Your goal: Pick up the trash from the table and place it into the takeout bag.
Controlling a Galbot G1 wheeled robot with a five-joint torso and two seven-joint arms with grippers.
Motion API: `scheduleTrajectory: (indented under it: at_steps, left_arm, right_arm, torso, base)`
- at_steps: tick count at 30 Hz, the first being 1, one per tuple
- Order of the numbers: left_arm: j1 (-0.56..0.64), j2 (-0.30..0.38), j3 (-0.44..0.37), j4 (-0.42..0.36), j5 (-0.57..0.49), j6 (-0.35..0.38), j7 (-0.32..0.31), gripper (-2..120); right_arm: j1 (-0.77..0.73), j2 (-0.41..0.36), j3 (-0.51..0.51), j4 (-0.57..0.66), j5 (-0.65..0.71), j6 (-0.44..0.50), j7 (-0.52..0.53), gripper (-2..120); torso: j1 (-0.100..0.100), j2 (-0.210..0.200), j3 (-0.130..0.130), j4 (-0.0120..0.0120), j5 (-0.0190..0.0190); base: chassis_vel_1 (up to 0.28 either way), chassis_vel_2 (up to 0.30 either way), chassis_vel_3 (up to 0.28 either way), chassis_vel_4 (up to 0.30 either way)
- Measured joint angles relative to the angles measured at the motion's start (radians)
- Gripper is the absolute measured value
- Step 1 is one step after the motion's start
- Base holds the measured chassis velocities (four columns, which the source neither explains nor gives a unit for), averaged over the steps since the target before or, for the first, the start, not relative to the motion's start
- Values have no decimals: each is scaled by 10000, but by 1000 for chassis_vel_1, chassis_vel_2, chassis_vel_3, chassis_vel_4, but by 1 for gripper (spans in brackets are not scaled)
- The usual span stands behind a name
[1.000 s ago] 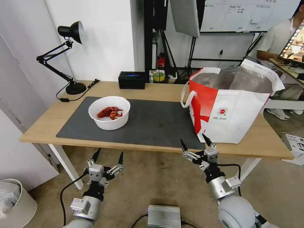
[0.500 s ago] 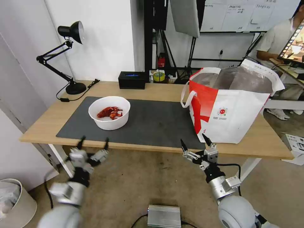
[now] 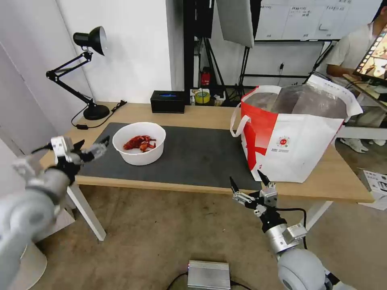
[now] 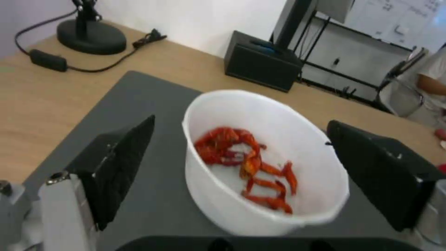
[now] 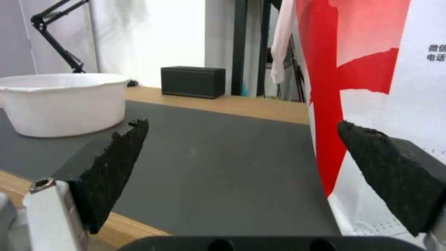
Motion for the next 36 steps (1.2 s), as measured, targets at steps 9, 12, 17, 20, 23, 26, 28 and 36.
scheduleTrajectory:
  at_steps: [9,12,17,20,23,26,28,36]
  left_arm:
    - [-3306,104,3061,2122,-1308,1150,-712,100]
    - [-4297,-119,3991,2957,-1473,1439,-831,100]
    - [-5089,-451,4695,3676,-1479,1655,-1113,100]
    - [-5367,-604,4915,3875,-1460,1819,-1394,100]
    - [-5866,-722,5337,4087,-1512,2134,-2081,100]
    - [-6580,-867,6000,4451,-1720,2382,-3019,100]
    - [-6655,-899,6083,4500,-1729,2435,-3125,100]
    - [-7117,-1007,6653,4815,-1768,2835,-3638,100]
  right_arm:
    - [3,0,0,0,0,-1,-1,100]
    - [3,-1,-1,-1,0,-1,-3,100]
    - [3,-1,-1,-1,1,-1,-1,100]
    - [3,0,-1,-1,0,-1,-2,100]
    - [2,-1,-1,-1,0,-2,-3,100]
    - [3,-1,-1,0,1,-1,-3,100]
    - [2,-1,-1,0,1,-1,-3,100]
    - [2,-1,-1,-1,0,-1,-2,100]
  torso:
    - [1,0,1,-1,-6]
    - [0,0,1,1,-1]
    - [1,0,0,0,-1]
    - [0,0,0,1,-2]
    - [-1,0,0,1,-2]
    - [-1,1,-1,0,0]
    - [-1,1,-1,0,0]
    - [-1,1,-1,0,-1]
  base:
    - [0,0,0,0]
    - [0,0,0,0]
    - [0,0,0,0]
    - [0,0,0,0]
    - [0,0,0,0]
    - [0,0,0,0]
    - [0,0,0,0]
    - [0,0,0,0]
